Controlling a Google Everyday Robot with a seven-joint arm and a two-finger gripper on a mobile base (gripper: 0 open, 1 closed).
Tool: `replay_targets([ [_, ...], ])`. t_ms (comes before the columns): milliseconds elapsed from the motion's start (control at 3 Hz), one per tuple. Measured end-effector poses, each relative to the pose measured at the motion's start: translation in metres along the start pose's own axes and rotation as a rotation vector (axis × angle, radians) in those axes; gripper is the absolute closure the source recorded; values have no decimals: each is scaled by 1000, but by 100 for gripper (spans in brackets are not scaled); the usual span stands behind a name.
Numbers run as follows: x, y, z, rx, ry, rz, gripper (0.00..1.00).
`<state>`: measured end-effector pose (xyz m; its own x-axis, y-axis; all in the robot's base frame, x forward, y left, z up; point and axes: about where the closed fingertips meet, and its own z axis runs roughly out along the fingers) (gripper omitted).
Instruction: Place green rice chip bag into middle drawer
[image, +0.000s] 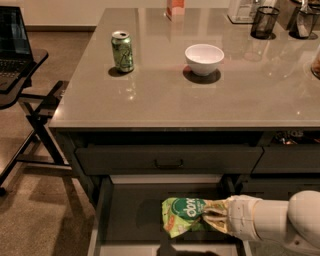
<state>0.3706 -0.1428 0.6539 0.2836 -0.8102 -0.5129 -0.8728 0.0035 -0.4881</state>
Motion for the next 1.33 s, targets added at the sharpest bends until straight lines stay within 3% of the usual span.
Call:
replay_targets([
  [667,54,25,91,-11,-4,33,100],
  [1333,86,12,157,52,-25,2,100],
])
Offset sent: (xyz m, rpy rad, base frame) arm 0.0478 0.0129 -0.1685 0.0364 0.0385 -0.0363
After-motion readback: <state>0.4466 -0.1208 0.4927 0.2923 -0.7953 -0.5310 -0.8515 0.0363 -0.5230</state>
